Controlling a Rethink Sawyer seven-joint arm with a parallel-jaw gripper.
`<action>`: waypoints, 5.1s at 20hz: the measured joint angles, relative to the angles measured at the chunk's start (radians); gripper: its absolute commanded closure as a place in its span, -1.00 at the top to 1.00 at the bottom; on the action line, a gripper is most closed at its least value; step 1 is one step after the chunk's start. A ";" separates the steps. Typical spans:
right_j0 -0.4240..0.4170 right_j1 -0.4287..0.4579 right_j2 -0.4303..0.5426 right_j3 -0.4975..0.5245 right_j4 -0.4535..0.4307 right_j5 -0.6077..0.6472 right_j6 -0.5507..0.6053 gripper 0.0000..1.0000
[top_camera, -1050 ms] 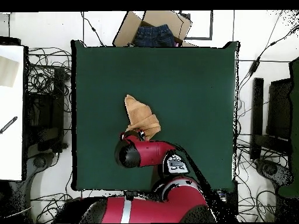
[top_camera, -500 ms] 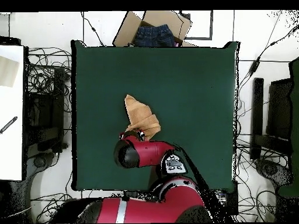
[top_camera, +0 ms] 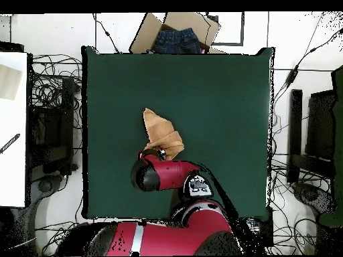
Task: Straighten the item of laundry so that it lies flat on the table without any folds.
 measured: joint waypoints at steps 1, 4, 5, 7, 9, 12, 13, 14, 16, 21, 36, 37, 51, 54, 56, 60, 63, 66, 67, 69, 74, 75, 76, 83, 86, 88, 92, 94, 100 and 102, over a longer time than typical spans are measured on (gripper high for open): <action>0.000 0.000 0.001 0.000 0.000 -0.002 0.000 1.00; 0.001 0.000 0.001 0.000 0.000 -0.002 0.000 1.00; 0.001 0.000 0.002 0.000 0.000 -0.002 0.000 1.00; 0.001 0.001 0.002 0.000 0.000 -0.005 0.000 1.00; 0.001 0.001 0.002 0.000 0.000 -0.005 0.000 1.00; 0.002 0.001 0.001 0.000 0.000 -0.005 0.000 1.00; 0.003 0.001 0.000 0.000 0.000 -0.005 0.000 1.00; 0.003 0.001 0.000 0.000 0.000 -0.005 0.000 1.00; 0.003 0.000 0.000 0.000 0.000 -0.005 0.000 1.00; 0.010 -0.017 0.000 0.000 0.004 0.034 0.000 1.00; 0.036 -0.187 -0.006 -0.036 0.031 0.352 0.000 1.00; 0.035 -0.188 -0.006 -0.037 0.031 0.352 0.000 1.00; 0.016 -0.149 -0.004 -0.059 0.031 0.287 0.000 1.00; 0.001 -0.122 -0.003 -0.063 0.031 0.269 0.000 1.00; -0.004 -0.110 -0.003 -0.065 0.031 0.264 0.000 1.00; 0.004 -0.083 -0.011 -0.073 0.046 0.262 0.001 1.00; 0.024 -0.074 -0.029 -0.078 0.083 0.262 0.002 1.00; 0.068 -0.078 -0.065 -0.080 0.147 0.264 0.010 1.00; 0.079 -0.079 -0.074 -0.080 0.160 0.267 0.012 1.00; 0.108 -0.086 -0.098 -0.081 0.194 0.284 0.018 1.00; 0.172 -0.107 -0.145 -0.085 0.269 0.369 0.024 1.00; 0.175 -0.109 -0.147 -0.085 0.277 0.378 0.024 1.00; 0.175 -0.110 -0.148 -0.085 0.284 0.383 0.024 1.00; 0.162 -0.113 -0.152 -0.085 0.324 0.388 0.024 1.00; 0.159 -0.113 -0.158 -0.085 0.336 0.388 0.024 1.00; 0.157 -0.113 -0.161 -0.084 0.347 0.388 0.024 1.00; 0.159 -0.110 -0.169 -0.085 0.371 0.388 0.025 1.00; 0.172 -0.106 -0.184 -0.085 0.385 0.388 0.027 1.00; 0.224 -0.093 -0.237 -0.083 0.419 0.388 0.032 1.00; 0.234 -0.093 -0.245 -0.082 0.427 0.388 0.032 1.00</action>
